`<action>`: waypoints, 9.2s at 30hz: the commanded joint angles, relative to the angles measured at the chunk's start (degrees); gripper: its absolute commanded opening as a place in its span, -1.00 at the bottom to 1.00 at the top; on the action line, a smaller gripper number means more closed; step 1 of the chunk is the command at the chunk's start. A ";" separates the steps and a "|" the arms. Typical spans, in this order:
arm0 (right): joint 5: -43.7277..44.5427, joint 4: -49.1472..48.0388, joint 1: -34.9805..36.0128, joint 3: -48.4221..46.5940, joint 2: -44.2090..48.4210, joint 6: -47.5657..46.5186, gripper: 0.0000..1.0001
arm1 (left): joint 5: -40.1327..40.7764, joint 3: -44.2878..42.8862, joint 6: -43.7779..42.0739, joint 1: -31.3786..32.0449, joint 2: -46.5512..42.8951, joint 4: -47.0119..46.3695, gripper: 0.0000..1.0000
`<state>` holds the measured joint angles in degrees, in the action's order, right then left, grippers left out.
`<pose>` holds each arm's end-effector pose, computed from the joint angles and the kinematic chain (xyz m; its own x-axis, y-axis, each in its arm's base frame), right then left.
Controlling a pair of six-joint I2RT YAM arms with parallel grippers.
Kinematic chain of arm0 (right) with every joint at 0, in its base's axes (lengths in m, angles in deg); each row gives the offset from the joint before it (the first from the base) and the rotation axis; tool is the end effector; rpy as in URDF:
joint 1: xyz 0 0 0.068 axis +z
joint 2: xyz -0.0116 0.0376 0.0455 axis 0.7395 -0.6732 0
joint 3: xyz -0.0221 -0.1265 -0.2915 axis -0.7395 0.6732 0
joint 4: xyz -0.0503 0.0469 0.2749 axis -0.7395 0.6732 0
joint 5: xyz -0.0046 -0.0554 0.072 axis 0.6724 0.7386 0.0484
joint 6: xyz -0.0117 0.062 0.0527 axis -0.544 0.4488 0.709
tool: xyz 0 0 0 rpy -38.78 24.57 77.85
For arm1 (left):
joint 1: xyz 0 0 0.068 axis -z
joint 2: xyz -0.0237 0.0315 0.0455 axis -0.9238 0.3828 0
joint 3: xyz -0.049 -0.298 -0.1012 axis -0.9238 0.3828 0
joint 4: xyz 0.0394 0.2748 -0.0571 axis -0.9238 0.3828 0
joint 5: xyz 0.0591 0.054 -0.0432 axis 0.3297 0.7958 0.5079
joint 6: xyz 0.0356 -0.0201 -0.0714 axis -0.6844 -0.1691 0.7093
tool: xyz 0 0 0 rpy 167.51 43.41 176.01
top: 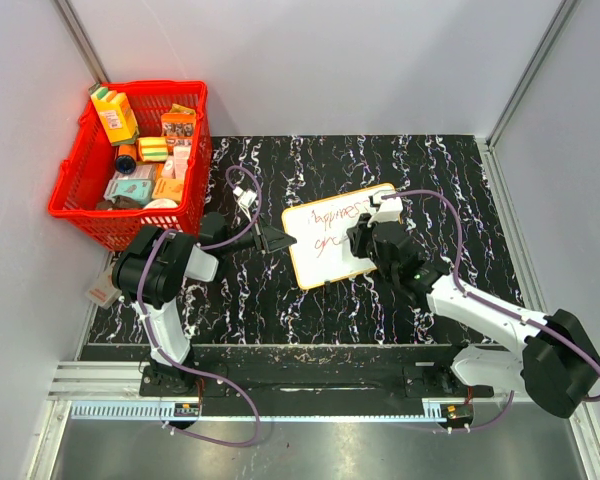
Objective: Write a sentence on the whiteboard
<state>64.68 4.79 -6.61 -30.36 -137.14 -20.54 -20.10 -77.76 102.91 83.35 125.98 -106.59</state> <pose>0.2406 0.1774 0.2753 -0.3542 0.1082 -0.9289 -0.2722 0.9383 0.2131 0.3332 -0.1553 0.1701 -0.6924 -0.2366 -0.6816 0.6400 0.2348 -0.7316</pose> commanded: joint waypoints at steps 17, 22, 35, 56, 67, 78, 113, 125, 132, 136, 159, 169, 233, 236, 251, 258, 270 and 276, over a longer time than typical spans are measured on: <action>-2.85 -1.45 -0.74 -3.84 1.53 -0.46 -1.00 | -1.66 -1.07 -1.92 0.67 -1.95 -6.17 -1.00; -2.68 -1.54 -0.83 -0.68 7.59 -0.63 -1.00 | -1.57 -0.98 -1.92 0.67 -1.95 -6.17 -1.00; -10.66 1.62 -6.70 -1.11 9.10 0.33 -1.00 | -1.14 -0.10 -2.27 0.75 -2.65 -6.61 -1.00; -21.75 2.06 -14.63 1.43 13.14 2.62 -1.00 | -0.08 1.48 -3.15 0.67 -4.23 -7.14 -1.00; -20.25 2.59 -14.63 1.79 13.50 0.51 -1.00 | -0.17 0.95 -3.06 0.67 -3.80 -6.43 -1.00; -20.25 0.04 -12.52 -0.23 8.23 0.95 -1.00 | -0.26 0.69 -3.06 0.75 -3.53 -6.08 -1.00; -17.35 -5.67 -11.29 -0.41 0.67 2.88 -1.00 | -0.61 0.42 -2.98 0.84 -3.44 -6.08 -1.00; -16.91 -3.30 -11.20 1.17 2.60 2.53 -1.00 | -0.61 0.42 -3.06 0.84 -3.44 -6.17 -1.00; -16.74 -2.77 -11.29 1.79 2.33 2.71 -1.00 | -0.61 0.51 -3.06 0.93 -3.44 -6.17 -1.00; -16.74 -1.63 -11.29 1.35 1.81 2.44 -1.00 | -0.52 0.51 -3.06 1.02 -3.44 -6.17 -1.00; -13.22 -1.54 -11.29 1.18 4.27 2.53 -1.00 | -0.52 0.51 -3.06 0.93 -3.36 -6.17 -1.00; -12.78 -2.94 -11.29 -1.64 2.60 2.35 -1.00 | -0.61 0.51 -3.06 0.93 -3.44 -6.17 -1.00; -8.65 0.57 -11.29 -3.22 2.69 1.30 -1.00 | -0.70 0.42 -3.06 1.10 -3.36 -6.34 -1.00; -9.00 0.83 -11.29 -3.31 2.95 1.30 -1.00 | -0.78 0.51 -3.06 1.10 -3.44 -6.26 -1.00; -7.42 2.59 -11.37 -1.02 7.00 1.48 -1.00 | -0.78 0.51 -3.06 1.10 -3.36 -6.26 -1.00; -7.25 0.84 -11.29 -0.85 4.27 1.56 -1.00 | -0.70 0.51 -3.06 1.02 -3.44 -6.26 -1.00; -7.94 0.39 -11.29 -0.59 3.48 1.74 -1.00 | -0.70 0.69 -3.06 1.11 -3.53 -6.35 -1.00; -9.18 1.10 -11.29 -0.41 3.21 1.74 -1.00 | -0.61 0.60 -3.06 1.02 -3.44 -6.35 -1.00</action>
<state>56.03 7.74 -18.10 -30.67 -133.51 -18.64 -19.66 -76.75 101.84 83.96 124.36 -106.61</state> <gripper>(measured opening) 0.225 0.125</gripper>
